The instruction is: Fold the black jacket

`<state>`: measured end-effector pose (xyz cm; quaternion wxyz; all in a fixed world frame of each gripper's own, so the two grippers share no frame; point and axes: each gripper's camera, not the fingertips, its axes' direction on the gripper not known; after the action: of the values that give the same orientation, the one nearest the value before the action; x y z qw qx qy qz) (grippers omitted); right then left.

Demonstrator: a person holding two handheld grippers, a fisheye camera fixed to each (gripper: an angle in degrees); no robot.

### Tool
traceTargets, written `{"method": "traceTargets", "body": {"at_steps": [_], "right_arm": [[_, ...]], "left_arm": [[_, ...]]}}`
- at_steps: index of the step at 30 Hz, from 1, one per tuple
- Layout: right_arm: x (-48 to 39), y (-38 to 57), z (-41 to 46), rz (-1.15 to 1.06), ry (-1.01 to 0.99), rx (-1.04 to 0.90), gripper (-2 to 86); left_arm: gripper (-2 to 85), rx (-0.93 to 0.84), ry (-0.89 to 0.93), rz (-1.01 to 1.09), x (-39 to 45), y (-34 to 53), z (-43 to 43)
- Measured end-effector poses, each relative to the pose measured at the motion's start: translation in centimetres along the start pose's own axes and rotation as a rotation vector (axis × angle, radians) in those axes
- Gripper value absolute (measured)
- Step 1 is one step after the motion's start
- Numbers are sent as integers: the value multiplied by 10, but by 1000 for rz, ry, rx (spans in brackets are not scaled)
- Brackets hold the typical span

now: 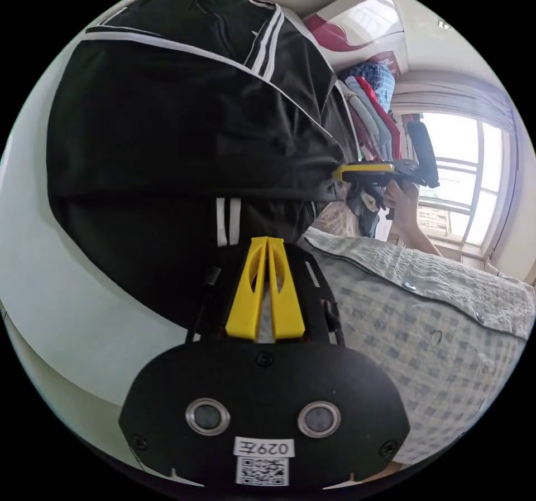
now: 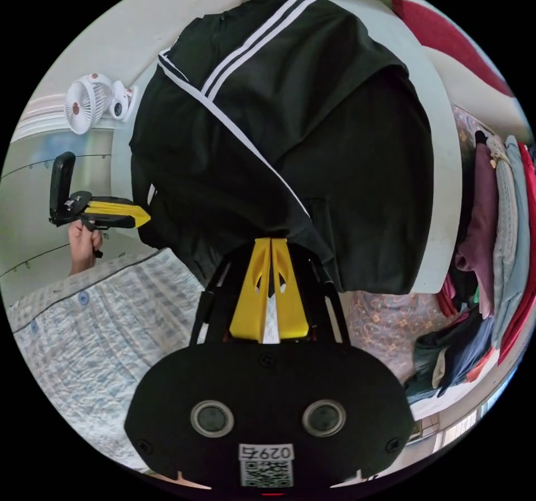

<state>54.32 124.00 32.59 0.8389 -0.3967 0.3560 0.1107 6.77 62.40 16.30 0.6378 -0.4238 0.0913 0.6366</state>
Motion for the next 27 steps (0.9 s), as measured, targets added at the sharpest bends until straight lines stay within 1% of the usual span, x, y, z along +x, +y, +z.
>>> {"method": "traceTargets", "body": {"at_steps": [1, 3, 4, 6, 8, 10, 12, 13, 15, 16, 17, 22, 24, 26, 27], "right_arm": [[0, 0, 1, 20, -2, 31, -5], [3, -6, 0, 42, -22, 13, -5], [2, -8, -4, 48, 0, 14, -5], [-5, -4, -18, 37, 73, 55, -5], [-14, 7, -44, 20, 132, 149, -5], [-16, 10, -52, -16, 104, 176, -5], [-17, 3, -44, -71, 22, 129, -5], [-20, -3, -32, -117, -26, 71, -5], [-25, -10, -12, -144, -10, -9, -5], [-28, -13, 3, -158, 62, -62, -5], [-31, -14, 10, -192, 96, -67, -5], [-13, -16, -16, -155, 142, 28, -5], [-9, -12, -34, -209, 73, 51, -5], [-2, 4, -55, -251, -89, 83, -5], [0, 9, -58, -254, -118, 88, -5]], "left_arm": [[-10, -12, 10, 14, -3, 3, 6], [-10, -54, -14, 24, -7, 4, 14], [-10, -77, -33, 42, -7, 4, 15], [-10, -51, -40, 77, -1, 6, 9], [-10, -3, -77, 100, 9, 13, -3], [-10, 8, -125, 97, 14, 16, -2], [-10, -3, -135, 81, 14, 18, 8], [-10, -29, -138, 57, 11, 20, 18], [-10, -113, -203, -8, 5, 24, 37], [-10, -154, -252, -37, 2, 32, 47], [-10, -107, -234, -51, 0, 42, 47], [-10, -9, -143, -176, -22, 85, 46], [-10, 22, -144, -215, -24, 101, 43], [-10, 123, -167, -250, -19, 129, 35], [-10, 148, -162, -258, -18, 136, 34]]}}
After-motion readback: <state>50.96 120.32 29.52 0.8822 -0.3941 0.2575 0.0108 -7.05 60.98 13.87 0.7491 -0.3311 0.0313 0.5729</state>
